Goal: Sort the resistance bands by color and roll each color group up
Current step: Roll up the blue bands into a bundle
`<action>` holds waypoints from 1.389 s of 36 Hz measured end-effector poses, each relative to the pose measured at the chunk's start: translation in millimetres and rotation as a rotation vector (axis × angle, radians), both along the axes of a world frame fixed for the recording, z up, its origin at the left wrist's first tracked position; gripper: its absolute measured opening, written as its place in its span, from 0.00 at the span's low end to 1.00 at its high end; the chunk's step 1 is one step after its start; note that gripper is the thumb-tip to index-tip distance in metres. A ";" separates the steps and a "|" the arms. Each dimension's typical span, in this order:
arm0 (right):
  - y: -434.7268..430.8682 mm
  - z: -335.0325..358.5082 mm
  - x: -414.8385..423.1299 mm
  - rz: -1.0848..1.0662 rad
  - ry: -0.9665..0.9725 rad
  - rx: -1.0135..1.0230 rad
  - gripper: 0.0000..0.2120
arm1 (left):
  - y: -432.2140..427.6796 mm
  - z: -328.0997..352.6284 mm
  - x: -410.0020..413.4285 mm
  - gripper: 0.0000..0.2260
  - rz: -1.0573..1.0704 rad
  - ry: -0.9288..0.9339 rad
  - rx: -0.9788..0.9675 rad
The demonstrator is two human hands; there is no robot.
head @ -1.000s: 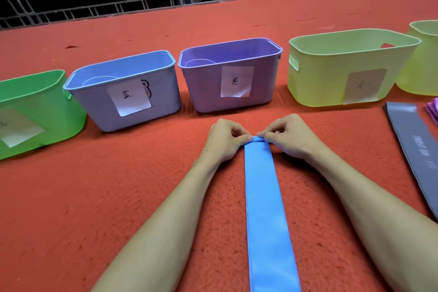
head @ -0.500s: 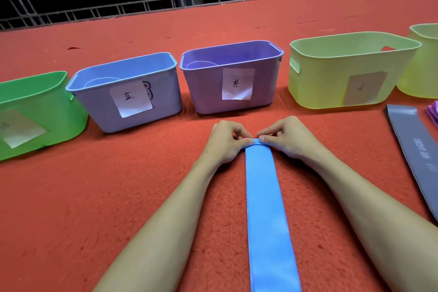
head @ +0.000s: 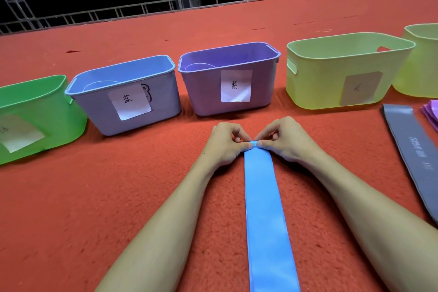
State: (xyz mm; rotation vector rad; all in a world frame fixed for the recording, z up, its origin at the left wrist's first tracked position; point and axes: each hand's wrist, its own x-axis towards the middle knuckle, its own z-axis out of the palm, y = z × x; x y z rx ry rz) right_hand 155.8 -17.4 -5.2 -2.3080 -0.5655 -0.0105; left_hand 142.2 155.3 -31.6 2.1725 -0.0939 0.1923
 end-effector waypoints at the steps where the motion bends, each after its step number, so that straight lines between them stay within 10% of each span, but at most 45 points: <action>1: 0.1 -0.5 0.4 0.000 -0.003 -0.002 0.04 | 0.0 0.4 -0.1 0.10 -0.001 0.003 -0.002; 50: -5.5 -12.0 4.8 0.072 0.077 0.212 0.02 | 0.6 -2.7 -13.2 0.10 0.037 0.026 0.097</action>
